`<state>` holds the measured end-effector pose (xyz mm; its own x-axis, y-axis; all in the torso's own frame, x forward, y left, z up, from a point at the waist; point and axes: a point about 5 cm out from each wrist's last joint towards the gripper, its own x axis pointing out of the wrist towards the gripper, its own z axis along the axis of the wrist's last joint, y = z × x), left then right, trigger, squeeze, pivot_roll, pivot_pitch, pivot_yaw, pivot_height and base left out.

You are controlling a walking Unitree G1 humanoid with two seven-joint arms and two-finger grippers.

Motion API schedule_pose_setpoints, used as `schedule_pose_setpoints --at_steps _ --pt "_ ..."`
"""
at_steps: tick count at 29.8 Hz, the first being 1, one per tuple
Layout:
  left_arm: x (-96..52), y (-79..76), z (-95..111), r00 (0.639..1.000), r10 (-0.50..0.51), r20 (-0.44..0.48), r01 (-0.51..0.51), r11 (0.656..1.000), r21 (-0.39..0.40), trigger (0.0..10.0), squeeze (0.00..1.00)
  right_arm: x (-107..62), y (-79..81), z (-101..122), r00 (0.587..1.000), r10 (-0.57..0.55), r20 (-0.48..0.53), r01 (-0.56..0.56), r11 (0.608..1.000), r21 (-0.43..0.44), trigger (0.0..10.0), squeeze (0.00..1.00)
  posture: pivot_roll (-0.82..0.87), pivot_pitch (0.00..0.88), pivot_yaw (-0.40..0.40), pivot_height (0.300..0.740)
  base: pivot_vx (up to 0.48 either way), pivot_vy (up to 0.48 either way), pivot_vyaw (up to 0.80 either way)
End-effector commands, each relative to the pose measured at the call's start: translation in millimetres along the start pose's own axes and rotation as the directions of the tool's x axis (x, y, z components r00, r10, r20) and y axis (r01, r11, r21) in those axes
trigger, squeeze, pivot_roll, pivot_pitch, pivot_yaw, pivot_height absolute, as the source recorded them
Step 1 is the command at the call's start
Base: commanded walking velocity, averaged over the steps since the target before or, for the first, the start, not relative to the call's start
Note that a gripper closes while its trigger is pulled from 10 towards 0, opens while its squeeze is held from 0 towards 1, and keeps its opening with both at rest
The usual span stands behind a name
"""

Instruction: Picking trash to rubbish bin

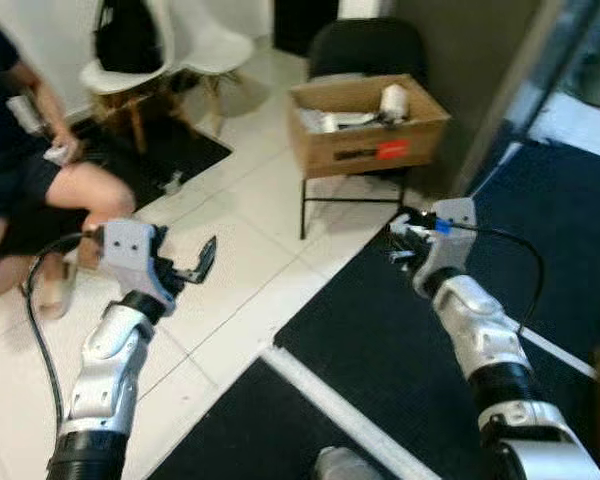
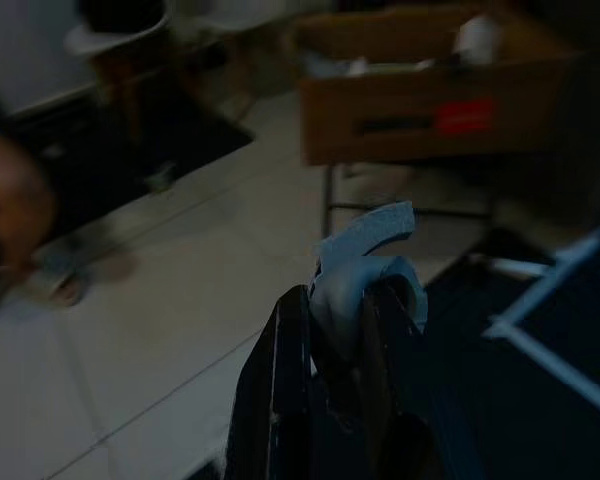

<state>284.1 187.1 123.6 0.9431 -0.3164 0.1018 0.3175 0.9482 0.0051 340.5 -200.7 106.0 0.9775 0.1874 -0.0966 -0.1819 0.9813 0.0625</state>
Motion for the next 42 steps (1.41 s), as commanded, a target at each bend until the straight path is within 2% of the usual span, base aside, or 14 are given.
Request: schedule_pose_setpoints --at_steps 1,17,20,42 --pt "-4.5 3.7 -7.0 0.999 0.017 -0.036 -0.016 1.0 0.021 10.0 0.0 -0.6 4.5 -6.9 1.0 0.009 -0.015 -0.009 1.0 0.014 10.0 0.0 -0.11 0.0 0.037 0.74 0.0 0.0 -0.8" --pt "-3.7 6.6 -7.2 0.997 0.068 -0.045 -0.067 0.997 0.024 10.0 0.0 0.2 4.2 -5.1 1.0 0.009 -0.009 -0.009 1.0 0.011 10.0 0.0 -0.1 0.0 0.042 0.74 0.0 0.0 -0.8" --pt "-3.2 6.9 -6.9 0.996 0.072 -0.044 -0.071 0.997 0.027 10.0 0.0 0.4 4.9 -3.0 1.0 0.017 0.008 -0.017 1.0 0.008 10.0 0.0 -0.1 0.0 0.042 0.74 0.0 0.0 -0.15" --pt "-2.5 7.5 -6.1 0.997 0.071 -0.037 -0.07 0.997 0.021 10.0 0.0 0.6 8.7 -1.6 0.999 0.036 0.016 -0.035 0.999 -0.024 10.0 0.0 -0.09 0.0 0.043 0.74 0.46 0.0 0.0"
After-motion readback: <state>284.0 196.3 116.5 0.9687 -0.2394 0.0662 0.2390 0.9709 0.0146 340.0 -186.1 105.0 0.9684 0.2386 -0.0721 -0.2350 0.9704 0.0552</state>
